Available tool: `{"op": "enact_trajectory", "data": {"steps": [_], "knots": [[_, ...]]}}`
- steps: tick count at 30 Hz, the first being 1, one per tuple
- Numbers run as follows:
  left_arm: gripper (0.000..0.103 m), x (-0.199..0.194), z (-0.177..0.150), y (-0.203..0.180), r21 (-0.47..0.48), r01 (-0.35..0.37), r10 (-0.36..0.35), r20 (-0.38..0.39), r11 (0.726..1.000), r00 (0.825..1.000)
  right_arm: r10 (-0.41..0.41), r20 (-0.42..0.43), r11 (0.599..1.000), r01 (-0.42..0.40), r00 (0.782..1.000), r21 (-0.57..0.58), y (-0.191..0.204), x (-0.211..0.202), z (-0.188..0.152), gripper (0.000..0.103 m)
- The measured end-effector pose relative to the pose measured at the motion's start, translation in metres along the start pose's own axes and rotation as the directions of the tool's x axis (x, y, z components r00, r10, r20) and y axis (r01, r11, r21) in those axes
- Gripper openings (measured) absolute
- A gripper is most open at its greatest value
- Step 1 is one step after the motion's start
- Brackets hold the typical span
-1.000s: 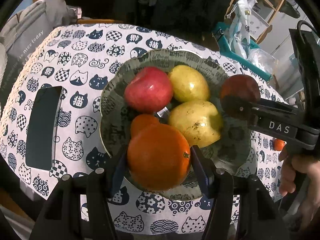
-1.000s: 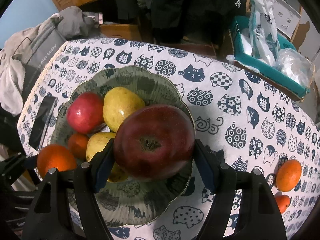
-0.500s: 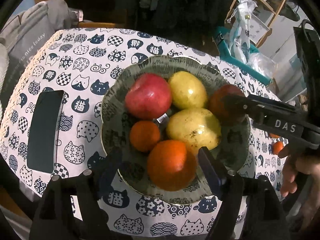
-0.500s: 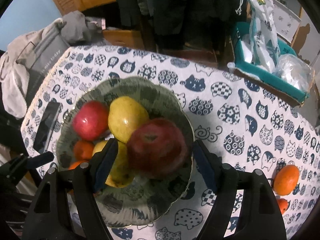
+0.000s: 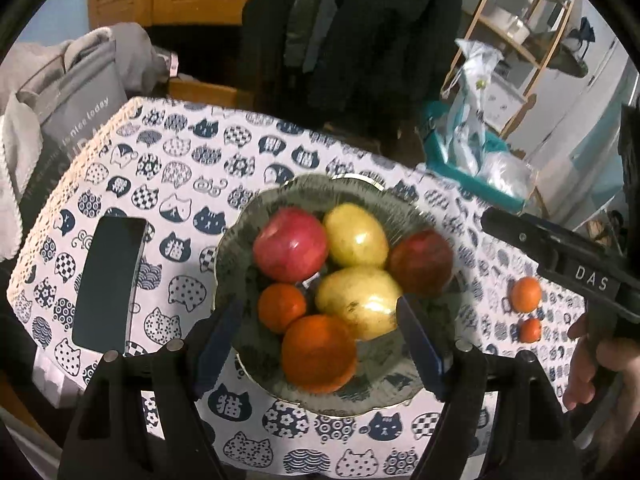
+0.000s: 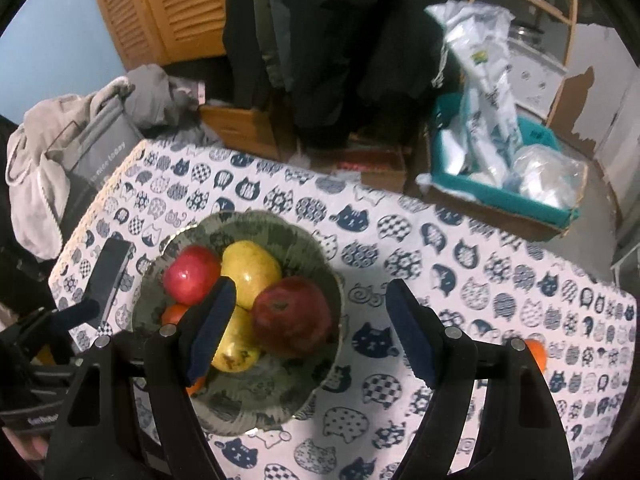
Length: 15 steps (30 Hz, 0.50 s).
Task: Organize fruits
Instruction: 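Lower the orange into the bowl with the left tool while the right tool releases the apple there, then withdraw both open tools from the bowl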
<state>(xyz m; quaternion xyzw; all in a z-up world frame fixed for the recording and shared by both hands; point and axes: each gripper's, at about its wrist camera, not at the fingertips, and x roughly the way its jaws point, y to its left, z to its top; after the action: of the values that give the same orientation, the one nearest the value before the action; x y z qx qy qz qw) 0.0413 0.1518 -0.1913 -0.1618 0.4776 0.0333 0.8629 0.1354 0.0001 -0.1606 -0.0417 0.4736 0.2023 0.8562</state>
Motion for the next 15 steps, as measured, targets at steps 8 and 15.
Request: {"op": "enact_trajectory", "data": {"steps": [8,15], "knots": [[0.08,-0.031,0.007,-0.013,0.014,0.016,-0.017,0.086,1.0,0.996,-0.049,0.08,0.999,0.05,0.996,-0.013,-0.008,-0.042,0.0,0.078],[0.08,-0.052,0.009,-0.027,0.043,0.021,-0.027,0.138,0.999,0.99,-0.068,0.14,0.997,0.071,0.988,-0.016,-0.015,-0.078,-0.003,0.078]]}}
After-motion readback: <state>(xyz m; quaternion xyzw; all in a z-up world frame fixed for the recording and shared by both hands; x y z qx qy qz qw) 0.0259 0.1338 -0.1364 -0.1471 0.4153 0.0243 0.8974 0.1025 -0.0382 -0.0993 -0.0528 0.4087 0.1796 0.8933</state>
